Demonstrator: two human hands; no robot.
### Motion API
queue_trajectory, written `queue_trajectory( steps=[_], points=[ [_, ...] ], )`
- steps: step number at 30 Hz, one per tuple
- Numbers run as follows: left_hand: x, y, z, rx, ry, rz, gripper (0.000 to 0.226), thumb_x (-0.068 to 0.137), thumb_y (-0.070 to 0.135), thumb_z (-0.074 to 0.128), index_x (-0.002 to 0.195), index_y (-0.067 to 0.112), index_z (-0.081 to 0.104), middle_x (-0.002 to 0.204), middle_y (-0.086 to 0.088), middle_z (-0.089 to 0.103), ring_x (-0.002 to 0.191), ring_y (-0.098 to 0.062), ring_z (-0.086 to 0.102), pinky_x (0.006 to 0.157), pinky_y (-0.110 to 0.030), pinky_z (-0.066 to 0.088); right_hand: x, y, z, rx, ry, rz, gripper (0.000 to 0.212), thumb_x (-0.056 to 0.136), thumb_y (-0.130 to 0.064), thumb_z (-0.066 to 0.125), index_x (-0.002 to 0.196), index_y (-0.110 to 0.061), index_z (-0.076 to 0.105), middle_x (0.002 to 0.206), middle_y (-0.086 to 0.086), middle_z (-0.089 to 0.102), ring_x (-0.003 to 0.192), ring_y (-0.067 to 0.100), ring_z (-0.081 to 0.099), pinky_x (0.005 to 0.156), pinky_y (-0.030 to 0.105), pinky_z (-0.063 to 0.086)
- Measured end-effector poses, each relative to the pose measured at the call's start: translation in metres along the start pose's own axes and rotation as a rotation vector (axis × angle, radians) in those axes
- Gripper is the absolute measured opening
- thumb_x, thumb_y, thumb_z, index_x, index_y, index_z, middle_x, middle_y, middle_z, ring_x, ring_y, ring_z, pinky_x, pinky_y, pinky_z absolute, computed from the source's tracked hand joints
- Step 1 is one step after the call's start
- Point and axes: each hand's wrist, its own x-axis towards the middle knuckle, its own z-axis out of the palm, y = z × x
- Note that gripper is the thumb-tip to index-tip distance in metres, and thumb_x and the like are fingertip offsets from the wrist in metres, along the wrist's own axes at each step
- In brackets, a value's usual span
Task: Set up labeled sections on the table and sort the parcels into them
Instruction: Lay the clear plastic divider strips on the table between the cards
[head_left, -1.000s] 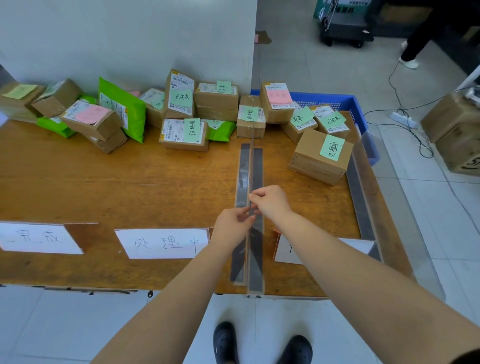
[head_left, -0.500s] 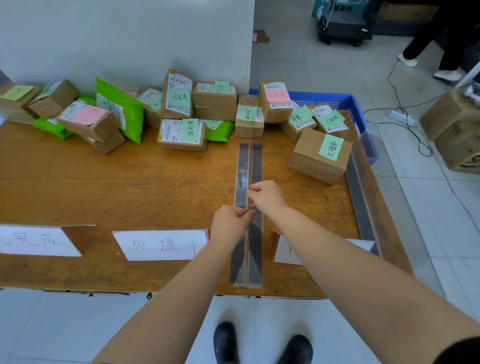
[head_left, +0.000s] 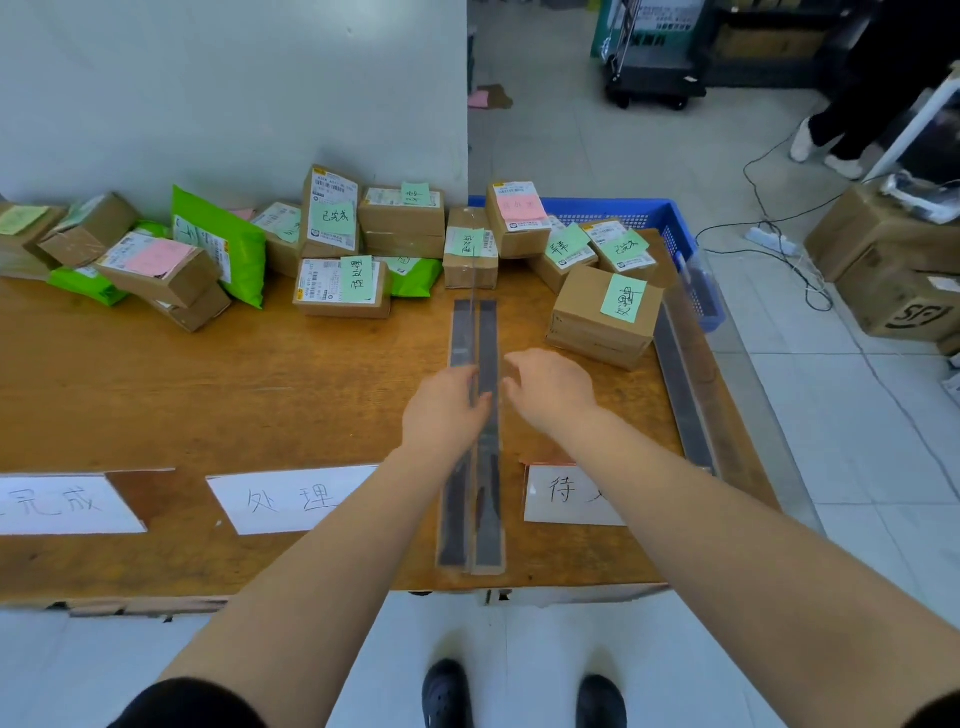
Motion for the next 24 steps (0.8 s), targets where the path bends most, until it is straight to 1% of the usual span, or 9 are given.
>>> queue_trajectory(
  steps=[4,7,11,13,16,19,20,22,24],
  points=[
    [0.006,0.046,0.002,0.078,0.006,0.149,0.040,0.090,0.026,0.053,0.128,0.011,0.050,0.129,-0.010,0.055,0.118,-0.026,0.051,0.092,-0.038,0.045,-0.019,0.042,-0.039,-0.181,0.151,-0.063,0.031,0.092,-0.027,0.049,0.119,-0.015,0.058,0.115,0.006,0.059,0.108,0.027,0.053,0.086,0.039,0.044],
    [-0.001,0.091,0.022,0.018,-0.026,0.205,0.039,0.090,0.026,0.052,0.127,0.012,0.051,0.129,-0.009,0.055,0.118,-0.026,0.051,0.091,-0.036,0.044,-0.037,0.085,-0.063,-0.206,0.192,-0.036,0.030,0.090,-0.025,0.050,0.117,-0.014,0.057,0.117,0.008,0.057,0.110,0.028,0.051,0.086,0.038,0.042],
    [-0.019,0.151,0.061,-0.069,-0.094,0.264,0.039,0.090,0.028,0.052,0.127,0.016,0.052,0.131,-0.004,0.055,0.118,-0.021,0.051,0.095,-0.032,0.042,-0.065,0.154,-0.084,-0.165,0.204,0.046,0.033,0.090,-0.025,0.050,0.119,-0.012,0.056,0.115,0.010,0.056,0.108,0.029,0.051,0.088,0.041,0.043],
    [-0.026,0.178,0.083,-0.144,-0.148,0.243,0.039,0.090,0.030,0.053,0.127,0.017,0.053,0.129,-0.003,0.057,0.116,-0.018,0.053,0.094,-0.031,0.043,-0.078,0.190,-0.086,-0.080,0.210,0.107,0.033,0.089,-0.022,0.052,0.119,-0.009,0.056,0.116,0.011,0.056,0.108,0.030,0.052,0.086,0.040,0.044],
    [-0.037,0.210,0.113,-0.216,-0.201,0.189,0.042,0.089,0.032,0.056,0.126,0.013,0.053,0.125,-0.004,0.059,0.111,-0.017,0.054,0.085,-0.025,0.040,-0.092,0.232,-0.081,0.167,0.178,0.235,0.035,0.090,-0.019,0.053,0.123,-0.007,0.054,0.121,0.012,0.056,0.112,0.030,0.053,0.088,0.035,0.043],
    [-0.045,0.231,0.141,-0.236,-0.281,0.131,0.043,0.089,0.035,0.055,0.123,0.009,0.054,0.119,-0.007,0.060,0.109,-0.021,0.055,0.082,-0.025,0.040,-0.099,0.255,-0.072,0.400,0.027,0.321,0.035,0.094,-0.019,0.049,0.127,-0.007,0.054,0.128,0.011,0.057,0.117,0.027,0.053,0.094,0.032,0.040],
    [-0.047,0.237,0.149,-0.248,-0.312,0.105,0.039,0.089,0.036,0.055,0.118,0.011,0.056,0.112,-0.006,0.060,0.106,-0.021,0.055,0.081,-0.026,0.040,-0.099,0.260,-0.069,0.469,-0.026,0.334,0.034,0.095,-0.019,0.048,0.126,-0.007,0.055,0.128,0.011,0.057,0.117,0.026,0.052,0.096,0.032,0.040],
    [-0.048,0.244,0.164,-0.296,-0.359,0.041,0.019,0.088,0.037,0.056,0.096,0.020,0.058,0.088,0.002,0.057,0.093,-0.018,0.052,0.077,-0.027,0.040,-0.098,0.266,-0.066,0.626,-0.059,0.351,0.030,0.095,-0.015,0.045,0.120,-0.004,0.059,0.123,0.014,0.060,0.113,0.028,0.055,0.099,0.038,0.044],
    [-0.048,0.249,0.173,-0.365,-0.377,-0.009,0.017,0.087,0.034,0.060,0.094,0.018,0.060,0.071,0.011,0.047,0.085,-0.015,0.049,0.074,-0.027,0.039,-0.095,0.269,-0.066,0.755,-0.049,0.382,0.030,0.094,-0.012,0.046,0.119,-0.002,0.059,0.121,0.017,0.061,0.109,0.030,0.058,0.097,0.046,0.046]
  ],
)
